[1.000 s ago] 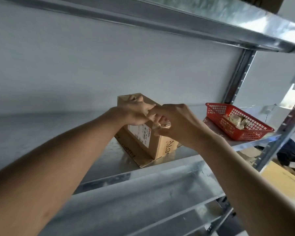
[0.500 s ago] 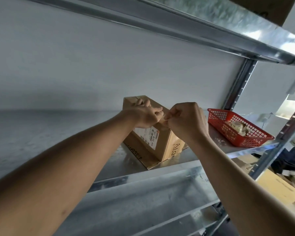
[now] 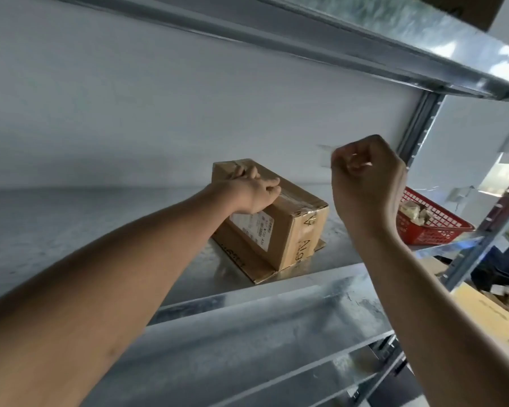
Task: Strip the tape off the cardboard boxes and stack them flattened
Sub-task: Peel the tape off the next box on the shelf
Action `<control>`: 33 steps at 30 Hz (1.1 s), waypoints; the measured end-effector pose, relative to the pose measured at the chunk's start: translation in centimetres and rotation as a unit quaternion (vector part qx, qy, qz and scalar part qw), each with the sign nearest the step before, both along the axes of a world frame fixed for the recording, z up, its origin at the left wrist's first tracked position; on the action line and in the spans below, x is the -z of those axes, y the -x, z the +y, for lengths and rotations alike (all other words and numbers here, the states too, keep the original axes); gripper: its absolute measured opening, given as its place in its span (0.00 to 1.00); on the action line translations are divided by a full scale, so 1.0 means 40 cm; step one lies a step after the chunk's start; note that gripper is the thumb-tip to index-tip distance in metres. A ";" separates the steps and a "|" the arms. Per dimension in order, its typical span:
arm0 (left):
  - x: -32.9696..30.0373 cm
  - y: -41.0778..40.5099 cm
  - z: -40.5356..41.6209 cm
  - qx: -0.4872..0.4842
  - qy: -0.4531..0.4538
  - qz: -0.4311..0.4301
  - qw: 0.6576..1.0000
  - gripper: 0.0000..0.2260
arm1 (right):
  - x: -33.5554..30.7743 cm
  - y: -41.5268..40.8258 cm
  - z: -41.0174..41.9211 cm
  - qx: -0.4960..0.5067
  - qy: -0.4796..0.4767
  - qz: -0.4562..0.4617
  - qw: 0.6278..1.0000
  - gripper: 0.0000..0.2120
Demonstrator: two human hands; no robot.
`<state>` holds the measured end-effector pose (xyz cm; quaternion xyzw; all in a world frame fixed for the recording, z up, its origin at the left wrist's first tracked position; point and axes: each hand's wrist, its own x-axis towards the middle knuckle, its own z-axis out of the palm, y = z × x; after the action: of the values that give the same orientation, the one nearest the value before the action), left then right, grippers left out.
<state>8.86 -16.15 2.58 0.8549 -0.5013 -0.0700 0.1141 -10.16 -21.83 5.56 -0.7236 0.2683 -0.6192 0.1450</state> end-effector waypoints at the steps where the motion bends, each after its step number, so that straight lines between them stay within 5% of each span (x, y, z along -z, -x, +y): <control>1: 0.001 0.000 0.000 0.002 0.000 -0.001 1.000 0.25 | -0.013 0.009 -0.018 -0.019 -0.037 0.033 0.999 0.05; 5: 0.011 -0.010 -0.002 0.009 0.015 -0.001 1.000 0.25 | 0.010 0.021 -0.049 -0.117 -0.111 0.155 0.975 0.10; 15: 0.024 -0.016 -0.006 0.011 0.039 0.013 0.999 0.25 | 0.085 -0.012 -0.117 -0.130 0.005 0.350 0.928 0.09; 29: 0.026 -0.021 -0.006 0.009 0.053 0.018 0.998 0.24 | -0.001 0.026 -0.202 -0.302 -0.048 0.546 0.780 0.15; 33: 0.025 -0.014 -0.004 0.008 0.054 0.020 0.998 0.24 | 0.007 0.026 -0.185 -0.239 0.051 0.496 0.833 0.11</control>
<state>9.44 -16.31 1.59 0.8421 -0.5084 -0.0605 0.1695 -11.20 -29.23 5.27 -0.9814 0.0912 -0.1364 0.0992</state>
